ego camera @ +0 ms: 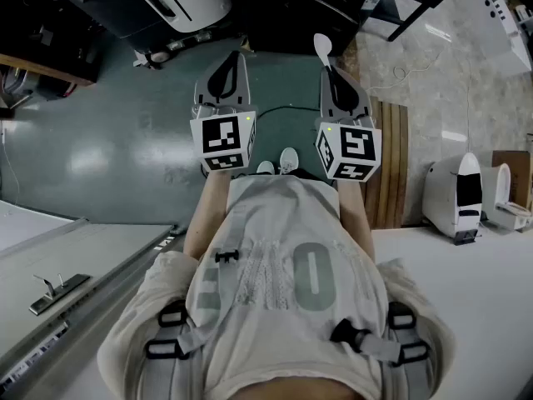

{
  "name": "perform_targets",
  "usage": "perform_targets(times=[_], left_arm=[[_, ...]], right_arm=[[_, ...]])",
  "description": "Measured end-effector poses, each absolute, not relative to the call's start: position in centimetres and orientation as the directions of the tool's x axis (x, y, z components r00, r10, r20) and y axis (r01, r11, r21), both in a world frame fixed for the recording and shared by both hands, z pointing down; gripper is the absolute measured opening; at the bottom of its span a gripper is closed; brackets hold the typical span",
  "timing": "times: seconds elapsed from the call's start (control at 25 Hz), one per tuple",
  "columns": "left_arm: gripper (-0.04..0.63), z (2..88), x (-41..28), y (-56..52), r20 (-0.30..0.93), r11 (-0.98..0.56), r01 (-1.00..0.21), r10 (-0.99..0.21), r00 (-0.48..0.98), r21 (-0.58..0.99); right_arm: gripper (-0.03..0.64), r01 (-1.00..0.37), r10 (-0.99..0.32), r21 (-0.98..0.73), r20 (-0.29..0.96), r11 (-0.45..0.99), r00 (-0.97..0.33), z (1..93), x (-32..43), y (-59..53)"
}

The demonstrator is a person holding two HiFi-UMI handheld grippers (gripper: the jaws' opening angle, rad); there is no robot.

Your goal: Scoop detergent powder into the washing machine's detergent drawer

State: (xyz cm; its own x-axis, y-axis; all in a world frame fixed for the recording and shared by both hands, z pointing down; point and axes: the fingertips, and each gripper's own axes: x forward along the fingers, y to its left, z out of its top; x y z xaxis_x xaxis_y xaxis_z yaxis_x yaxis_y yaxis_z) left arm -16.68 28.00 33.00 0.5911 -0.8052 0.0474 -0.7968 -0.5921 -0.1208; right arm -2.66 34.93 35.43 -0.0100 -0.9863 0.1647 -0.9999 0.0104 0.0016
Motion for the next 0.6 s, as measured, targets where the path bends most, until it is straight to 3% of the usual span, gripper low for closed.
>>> perform_targets(times=[0.6], left_arm=[[0.021,34.1,-14.9,25.0,0.073,-0.561,-0.823,-0.828,0.557,-0.091]], right_arm=[[0.011,-0.999,-0.983,-0.038,0.182,-0.014,0.007,36.6,1.2,31.8]])
